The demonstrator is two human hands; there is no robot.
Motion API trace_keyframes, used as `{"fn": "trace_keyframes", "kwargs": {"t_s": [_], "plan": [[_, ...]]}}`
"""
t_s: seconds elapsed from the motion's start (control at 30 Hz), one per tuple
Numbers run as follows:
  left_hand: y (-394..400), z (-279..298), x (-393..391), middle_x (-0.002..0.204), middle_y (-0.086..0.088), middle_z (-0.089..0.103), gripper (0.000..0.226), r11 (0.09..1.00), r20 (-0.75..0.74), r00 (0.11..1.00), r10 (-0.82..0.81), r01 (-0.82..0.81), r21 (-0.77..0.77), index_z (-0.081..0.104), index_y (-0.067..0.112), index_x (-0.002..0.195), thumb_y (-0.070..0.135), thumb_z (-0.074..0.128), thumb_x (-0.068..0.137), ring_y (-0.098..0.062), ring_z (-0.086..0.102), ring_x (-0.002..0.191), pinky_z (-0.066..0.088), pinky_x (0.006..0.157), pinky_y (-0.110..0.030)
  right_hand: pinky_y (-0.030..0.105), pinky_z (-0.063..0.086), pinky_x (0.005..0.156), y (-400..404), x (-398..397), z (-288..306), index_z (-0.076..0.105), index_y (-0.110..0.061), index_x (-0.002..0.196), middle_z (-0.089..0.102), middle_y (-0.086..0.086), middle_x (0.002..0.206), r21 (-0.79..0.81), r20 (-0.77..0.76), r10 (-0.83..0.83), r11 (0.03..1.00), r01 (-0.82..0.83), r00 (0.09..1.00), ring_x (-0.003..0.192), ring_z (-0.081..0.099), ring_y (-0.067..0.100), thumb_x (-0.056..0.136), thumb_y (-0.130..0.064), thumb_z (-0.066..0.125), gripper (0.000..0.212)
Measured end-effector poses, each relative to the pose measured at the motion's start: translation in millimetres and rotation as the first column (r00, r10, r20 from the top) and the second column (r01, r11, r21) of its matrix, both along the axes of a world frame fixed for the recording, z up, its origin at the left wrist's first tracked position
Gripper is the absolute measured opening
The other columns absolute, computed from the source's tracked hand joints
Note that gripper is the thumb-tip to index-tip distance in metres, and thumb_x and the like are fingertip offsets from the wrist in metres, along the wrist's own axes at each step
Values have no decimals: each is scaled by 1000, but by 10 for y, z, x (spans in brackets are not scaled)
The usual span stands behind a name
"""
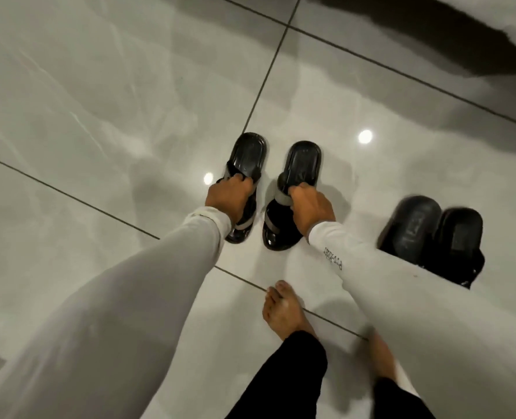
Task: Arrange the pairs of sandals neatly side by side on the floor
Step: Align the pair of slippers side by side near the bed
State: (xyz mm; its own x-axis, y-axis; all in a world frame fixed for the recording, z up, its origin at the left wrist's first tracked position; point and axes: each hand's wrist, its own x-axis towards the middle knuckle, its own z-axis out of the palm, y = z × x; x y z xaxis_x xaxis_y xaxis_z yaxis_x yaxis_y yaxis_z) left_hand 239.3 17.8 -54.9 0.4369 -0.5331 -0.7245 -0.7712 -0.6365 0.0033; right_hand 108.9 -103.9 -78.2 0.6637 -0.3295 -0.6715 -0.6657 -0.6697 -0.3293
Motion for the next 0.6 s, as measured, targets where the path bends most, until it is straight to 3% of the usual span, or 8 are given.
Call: {"fn": "trace_keyframes", "kwargs": {"t_s": [0.13, 0.27, 0.6], "plan": [[-302, 306, -23, 120, -11, 58, 42, 997, 34, 999, -40, 42, -62, 49, 11, 128, 10, 63, 88, -37, 67, 100, 50, 74, -41, 46, 56, 84, -270, 34, 295, 51, -8, 130, 55, 17, 131, 3, 34, -29, 1000, 29, 999, 104, 64, 43, 88, 3, 58, 44], [-800, 459, 68, 123, -10, 56, 46, 993, 19, 998, -54, 55, -100, 49, 14, 130, 6, 64, 86, -38, 66, 103, 51, 80, -45, 46, 56, 88, -660, 108, 425, 51, -11, 128, 52, 16, 130, -35, 43, -54, 998, 55, 998, 107, 61, 41, 88, 0, 60, 43], [-1847, 146, 425, 122, -13, 57, 43, 989, 32, 991, -129, 131, -67, 54, 10, 126, 5, 65, 85, -38, 66, 103, 49, 77, -44, 50, 53, 94, -1675, 344, 172, 41, -11, 139, 43, 18, 142, -32, 42, -134, 990, 135, 990, 115, 55, 43, 91, 1, 53, 50]]}}
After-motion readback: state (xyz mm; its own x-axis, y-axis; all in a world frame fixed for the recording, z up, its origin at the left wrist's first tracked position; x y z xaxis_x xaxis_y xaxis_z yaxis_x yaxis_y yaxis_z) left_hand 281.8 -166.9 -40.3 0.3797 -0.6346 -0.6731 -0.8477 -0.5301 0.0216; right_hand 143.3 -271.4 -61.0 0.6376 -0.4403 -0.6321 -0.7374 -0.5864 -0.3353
